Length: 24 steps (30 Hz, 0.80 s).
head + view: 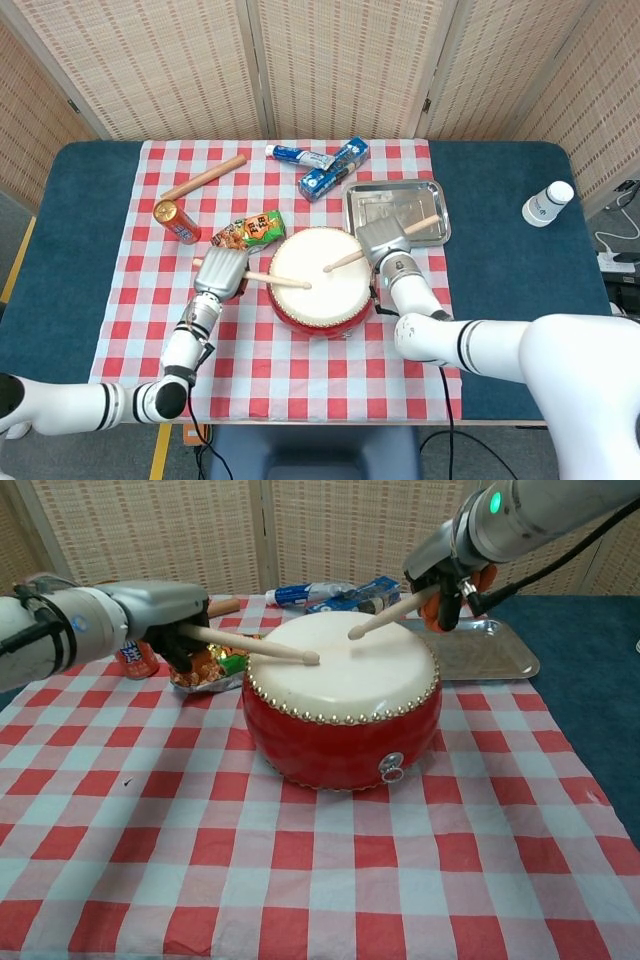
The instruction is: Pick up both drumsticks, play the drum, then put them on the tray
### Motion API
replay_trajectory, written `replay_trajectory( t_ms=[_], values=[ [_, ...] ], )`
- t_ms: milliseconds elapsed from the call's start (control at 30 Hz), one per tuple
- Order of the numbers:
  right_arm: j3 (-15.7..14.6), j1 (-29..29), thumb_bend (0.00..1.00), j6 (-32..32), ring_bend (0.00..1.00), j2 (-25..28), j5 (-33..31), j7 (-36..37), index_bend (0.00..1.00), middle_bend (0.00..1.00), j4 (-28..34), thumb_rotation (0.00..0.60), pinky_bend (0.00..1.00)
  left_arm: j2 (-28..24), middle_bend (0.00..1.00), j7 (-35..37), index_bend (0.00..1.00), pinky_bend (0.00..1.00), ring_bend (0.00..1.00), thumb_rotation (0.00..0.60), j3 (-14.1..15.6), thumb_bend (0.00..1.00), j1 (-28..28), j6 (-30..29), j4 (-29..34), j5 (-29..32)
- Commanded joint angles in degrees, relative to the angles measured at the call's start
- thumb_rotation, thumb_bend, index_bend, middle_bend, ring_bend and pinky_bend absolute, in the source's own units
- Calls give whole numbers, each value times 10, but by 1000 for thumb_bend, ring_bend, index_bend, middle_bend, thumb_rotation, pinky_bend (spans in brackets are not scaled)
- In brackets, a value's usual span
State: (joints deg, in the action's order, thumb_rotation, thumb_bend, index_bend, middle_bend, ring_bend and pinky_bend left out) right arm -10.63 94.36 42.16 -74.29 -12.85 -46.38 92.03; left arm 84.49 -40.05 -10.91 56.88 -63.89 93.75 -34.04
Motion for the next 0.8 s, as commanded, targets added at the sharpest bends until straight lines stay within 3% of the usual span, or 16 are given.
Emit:
replay_trajectory(
  t_ms=[33, 233, 433, 567, 800],
  values=[
    [-17, -1, 696, 3, 1000, -37, -29, -35, 1000, 1000, -37, 600, 1000, -41, 1000, 43, 1000, 1000, 1000, 600, -10, 573, -29, -21, 34, -39],
    [48, -56, 695, -29, 1000, 47, 47, 60, 1000, 1000, 0, 600, 1000, -74, 1000, 100, 1000, 1000, 1000, 600, -13, 573, -63, -22, 49, -75],
    [53, -116, 695, -62, 1000, 98, 107, 121, 1000, 1000, -12, 600, 1000, -91, 1000, 144, 1000, 1000, 1000, 600, -6, 573, -93, -25, 53, -113],
    [46, -153, 696, -97, 1000, 75, 131, 151, 1000, 1000, -77, 600, 1000, -96, 1000, 160, 1000, 1000, 1000, 600, 1, 573, -109, -28, 53, -137],
    [45, -209, 687, -159, 1000, -44, 194, 195, 1000, 1000, -263, 600, 1000, -102, 1000, 172, 1000, 1000, 1000, 600, 8, 573, -130, -33, 56, -159]
  ],
)
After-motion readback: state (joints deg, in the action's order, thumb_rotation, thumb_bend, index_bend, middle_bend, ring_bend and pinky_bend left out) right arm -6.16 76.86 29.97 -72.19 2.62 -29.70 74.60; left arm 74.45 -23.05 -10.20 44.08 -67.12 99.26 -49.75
